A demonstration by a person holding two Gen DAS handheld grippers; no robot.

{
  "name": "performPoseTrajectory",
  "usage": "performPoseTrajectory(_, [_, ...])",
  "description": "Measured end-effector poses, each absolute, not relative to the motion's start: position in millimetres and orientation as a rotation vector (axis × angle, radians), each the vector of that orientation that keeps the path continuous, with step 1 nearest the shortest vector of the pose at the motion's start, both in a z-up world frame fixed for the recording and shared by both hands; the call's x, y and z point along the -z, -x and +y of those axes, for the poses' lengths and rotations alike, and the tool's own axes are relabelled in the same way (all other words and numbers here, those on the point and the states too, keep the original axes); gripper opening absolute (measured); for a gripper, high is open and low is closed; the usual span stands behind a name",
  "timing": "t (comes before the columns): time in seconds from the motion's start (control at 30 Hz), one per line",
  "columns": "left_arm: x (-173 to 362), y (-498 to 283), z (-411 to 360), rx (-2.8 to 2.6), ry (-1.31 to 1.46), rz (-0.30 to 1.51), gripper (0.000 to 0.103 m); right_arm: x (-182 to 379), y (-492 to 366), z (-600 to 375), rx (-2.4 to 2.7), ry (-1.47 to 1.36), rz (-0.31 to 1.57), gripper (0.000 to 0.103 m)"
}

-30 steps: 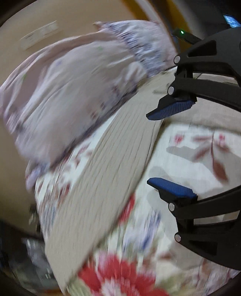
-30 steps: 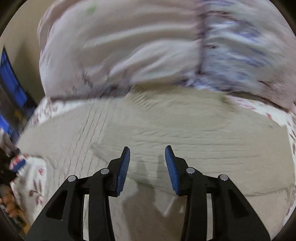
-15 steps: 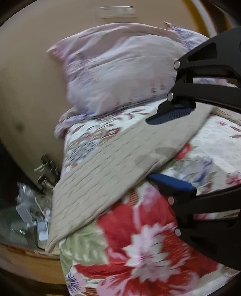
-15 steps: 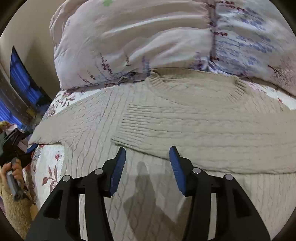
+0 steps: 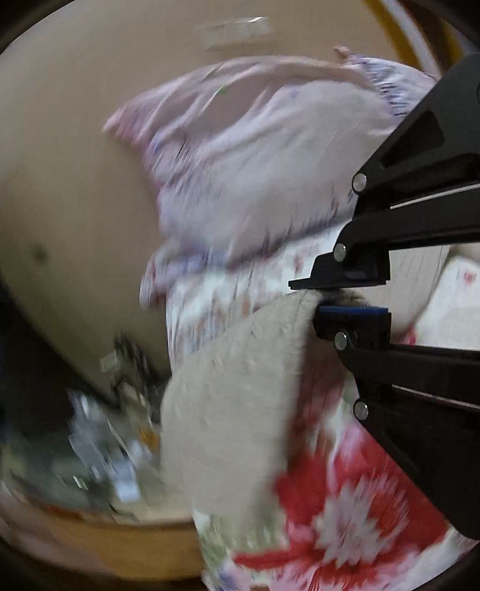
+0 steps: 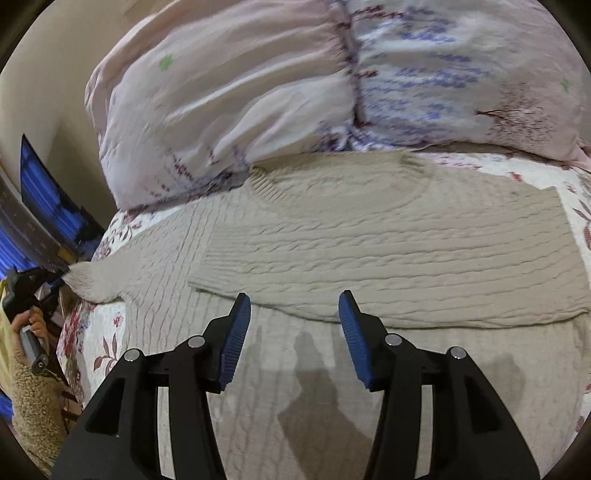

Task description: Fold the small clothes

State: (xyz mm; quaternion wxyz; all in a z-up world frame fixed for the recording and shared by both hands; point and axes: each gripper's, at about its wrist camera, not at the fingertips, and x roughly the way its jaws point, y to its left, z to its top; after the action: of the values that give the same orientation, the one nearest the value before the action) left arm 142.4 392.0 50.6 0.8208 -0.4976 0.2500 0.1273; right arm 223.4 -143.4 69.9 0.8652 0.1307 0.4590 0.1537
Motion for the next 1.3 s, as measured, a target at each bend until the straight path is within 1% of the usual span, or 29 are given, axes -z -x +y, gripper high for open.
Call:
performPoseTrajectory(0.1, [-84.7, -167.7, 344.5, -0.166, 0.941, 0.526, 0.007, -71.0, -222.0, -161.4, -0.295, -0.303, 0.947, 0.056])
performPoseTrajectory(0.17, [-102.1, -191.3, 294.7, -0.039, 0.872, 0.544, 0.007, -69.7, -221.0, -172.0, -0.275, -0.320, 0.945, 0.056])
performPoseTrajectory(0.27, [-110.4, -220.6, 224.7, 0.127, 0.792, 0.592, 0.007, -65.5, -220.0, -186.9, -0.250, -0.342, 0.951, 0.056])
performPoseTrajectory(0.4, [-99.5, -249.1, 129.4, 0.303, 0.694, 0.675, 0.007, -61.5, -217.8, -206.0, -0.207, -0.368, 0.949, 0.056])
performPoseTrajectory(0.53, [-62.9, -263.2, 34.1, 0.462, 0.567, 0.835, 0.008, -57.7, -216.2, -224.4, -0.154, -0.383, 0.946, 0.056])
performPoseTrajectory(0.57, [-54.1, -264.9, 16.7, 0.490, 0.523, 0.890, 0.013, -56.7, -216.0, -229.8, -0.140, -0.389, 0.947, 0.056])
performPoseTrajectory(0.6, [-49.2, -266.0, 9.6, 0.504, 0.511, 0.922, 0.020, -56.1, -215.8, -234.5, -0.131, -0.394, 0.949, 0.056])
performPoseTrajectory(0.63, [-43.2, -262.7, 6.7, 0.522, 0.523, 0.944, 0.024, -56.2, -215.7, -238.1, -0.125, -0.396, 0.949, 0.056])
performPoseTrajectory(0.67, [-40.7, -257.1, 10.2, 0.533, 0.542, 0.946, 0.032, -57.6, -215.5, -241.5, -0.126, -0.396, 0.944, 0.056])
performPoseTrajectory(0.7, [-41.3, -253.0, 18.5, 0.542, 0.564, 0.936, 0.036, -59.5, -215.3, -241.9, -0.135, -0.391, 0.939, 0.056])
performPoseTrajectory(0.77, [-44.8, -243.6, 43.2, 0.530, 0.606, 0.908, 0.037, -66.1, -217.5, -234.9, -0.181, -0.358, 0.926, 0.056])
performPoseTrajectory(0.97, [-34.2, -225.2, 141.3, 0.328, 0.724, 0.818, 0.037, -89.9, -229.2, -159.0, -0.455, -0.167, 0.861, 0.054])
performPoseTrajectory(1.03, [-25.8, -224.3, 160.2, 0.288, 0.756, 0.816, 0.037, -92.7, -230.3, -125.5, -0.527, -0.080, 0.843, 0.054])
performPoseTrajectory(1.13, [-13.4, -224.3, 173.6, 0.254, 0.763, 0.839, 0.037, -91.0, -226.1, -72.5, -0.606, 0.101, 0.810, 0.054])
performPoseTrajectory(1.2, [-4.8, -226.5, 174.9, 0.239, 0.748, 0.872, 0.037, -86.0, -219.4, -38.4, -0.609, 0.280, 0.766, 0.054])
performPoseTrajectory(1.3, [5.3, -230.3, 175.2, 0.232, 0.758, 0.891, 0.036, -72.2, -214.5, -4.7, -0.592, 0.482, 0.724, 0.054])
